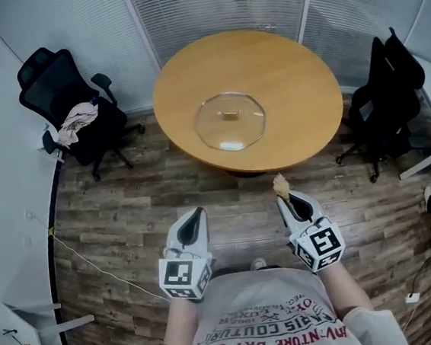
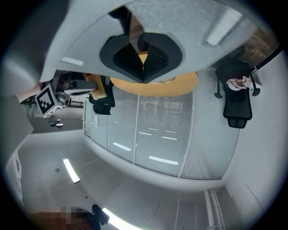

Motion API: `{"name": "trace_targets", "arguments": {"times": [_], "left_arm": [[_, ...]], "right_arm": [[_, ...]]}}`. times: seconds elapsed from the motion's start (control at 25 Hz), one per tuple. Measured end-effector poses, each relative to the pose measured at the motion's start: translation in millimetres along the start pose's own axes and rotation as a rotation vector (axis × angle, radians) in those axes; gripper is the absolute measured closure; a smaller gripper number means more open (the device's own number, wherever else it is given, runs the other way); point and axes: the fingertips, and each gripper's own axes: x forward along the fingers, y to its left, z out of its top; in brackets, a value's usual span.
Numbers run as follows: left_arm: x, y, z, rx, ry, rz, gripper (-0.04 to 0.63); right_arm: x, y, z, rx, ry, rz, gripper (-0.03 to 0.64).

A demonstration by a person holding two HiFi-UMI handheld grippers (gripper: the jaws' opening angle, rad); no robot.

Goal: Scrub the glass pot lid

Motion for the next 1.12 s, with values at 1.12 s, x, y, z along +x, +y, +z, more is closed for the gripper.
{"name": "trace_targets", "arguments": {"times": [1.12], "left_arm": [[278.9, 183.1, 68.2, 0.047, 0.032, -0.227, 0.588]], "right_arm": [[265.8, -113.0, 48.4, 0.058, 0.074, -0.195, 0.568]]}}
